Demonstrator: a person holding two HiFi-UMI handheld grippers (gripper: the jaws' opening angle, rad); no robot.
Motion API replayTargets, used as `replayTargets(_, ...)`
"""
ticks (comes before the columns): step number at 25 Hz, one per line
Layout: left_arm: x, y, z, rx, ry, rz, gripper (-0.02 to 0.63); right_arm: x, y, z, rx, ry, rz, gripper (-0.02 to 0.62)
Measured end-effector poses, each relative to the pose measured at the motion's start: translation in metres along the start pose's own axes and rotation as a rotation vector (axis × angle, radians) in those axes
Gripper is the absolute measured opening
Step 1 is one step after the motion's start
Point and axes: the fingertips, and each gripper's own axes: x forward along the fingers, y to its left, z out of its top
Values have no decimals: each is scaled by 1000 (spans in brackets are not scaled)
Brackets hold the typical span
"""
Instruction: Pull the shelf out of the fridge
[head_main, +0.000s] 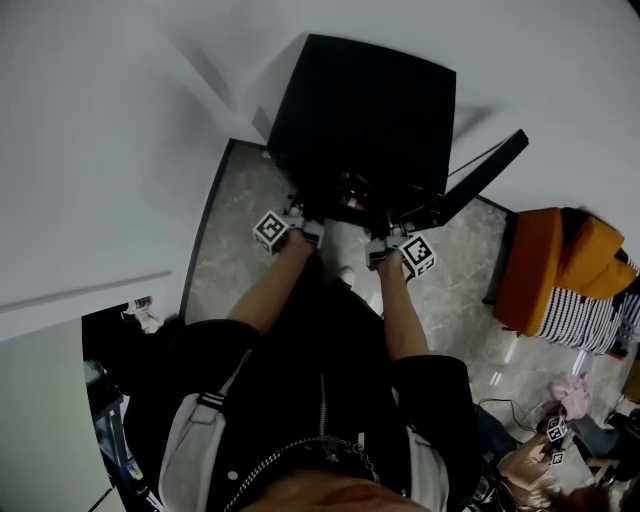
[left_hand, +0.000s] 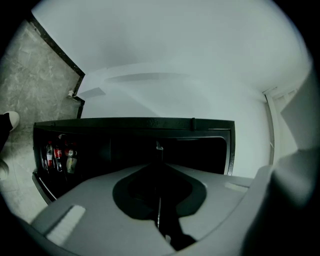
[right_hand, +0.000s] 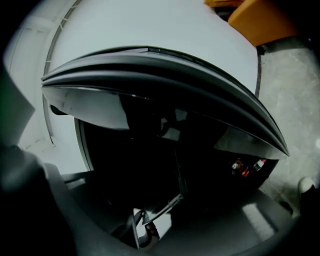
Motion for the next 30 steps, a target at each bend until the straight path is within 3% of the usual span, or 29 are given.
replayTargets(8,-7,-17,-5,-42,12,-34,21,0,-5,-3,67,8,25,20)
replayTargets(20,-22,-19,-10,-52,7,-72,25,-13,-7,-6,129,28,76,26)
replayTargets(30,-44,-21,-18,-63,4,-76,26,-32,-2,-10,104,43,73,28)
